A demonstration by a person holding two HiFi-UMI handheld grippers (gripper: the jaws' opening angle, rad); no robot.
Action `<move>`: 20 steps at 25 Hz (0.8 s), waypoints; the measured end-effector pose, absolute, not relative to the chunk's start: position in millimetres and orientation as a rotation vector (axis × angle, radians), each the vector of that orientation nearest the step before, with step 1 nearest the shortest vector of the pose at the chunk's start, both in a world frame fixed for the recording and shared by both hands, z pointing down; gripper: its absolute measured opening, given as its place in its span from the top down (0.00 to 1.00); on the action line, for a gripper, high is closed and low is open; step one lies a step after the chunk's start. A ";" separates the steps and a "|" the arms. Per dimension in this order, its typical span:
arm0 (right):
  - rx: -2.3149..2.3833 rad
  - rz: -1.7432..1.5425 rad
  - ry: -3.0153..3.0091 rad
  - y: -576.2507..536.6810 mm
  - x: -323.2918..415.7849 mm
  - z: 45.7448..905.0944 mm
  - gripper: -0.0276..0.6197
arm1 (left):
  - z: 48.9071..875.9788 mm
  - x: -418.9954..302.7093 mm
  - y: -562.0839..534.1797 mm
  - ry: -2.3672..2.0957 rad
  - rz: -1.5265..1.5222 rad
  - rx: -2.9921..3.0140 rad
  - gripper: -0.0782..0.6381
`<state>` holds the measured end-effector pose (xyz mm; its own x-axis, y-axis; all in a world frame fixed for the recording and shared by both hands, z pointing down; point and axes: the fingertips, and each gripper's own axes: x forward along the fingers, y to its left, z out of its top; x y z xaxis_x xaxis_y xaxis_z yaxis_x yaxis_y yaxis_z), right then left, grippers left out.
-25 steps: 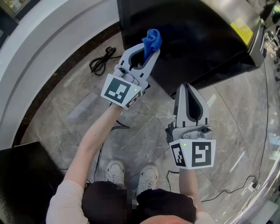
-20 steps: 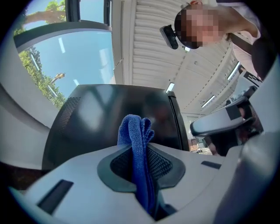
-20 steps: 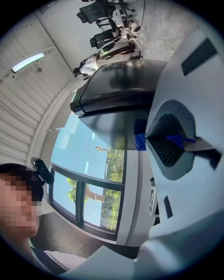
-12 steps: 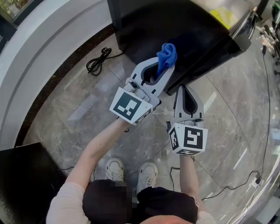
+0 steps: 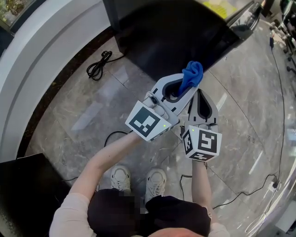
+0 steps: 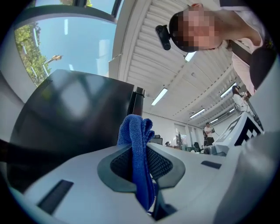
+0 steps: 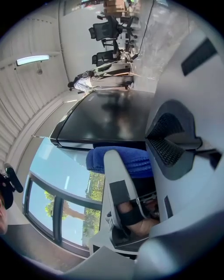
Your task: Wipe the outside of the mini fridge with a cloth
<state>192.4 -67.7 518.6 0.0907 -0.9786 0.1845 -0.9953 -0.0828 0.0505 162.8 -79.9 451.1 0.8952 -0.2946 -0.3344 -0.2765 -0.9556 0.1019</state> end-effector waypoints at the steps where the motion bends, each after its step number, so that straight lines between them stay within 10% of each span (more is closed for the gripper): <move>1: 2.196 0.146 -2.013 -66.3 192.2 516.0 0.94 | 453.6 163.2 -79.0 -0.446 -0.525 2.994 0.81; 20: 2.175 0.120 -2.114 -74.5 166.4 496.7 0.94 | 441.8 -10.2 -231.5 -1.327 -0.702 2.805 0.81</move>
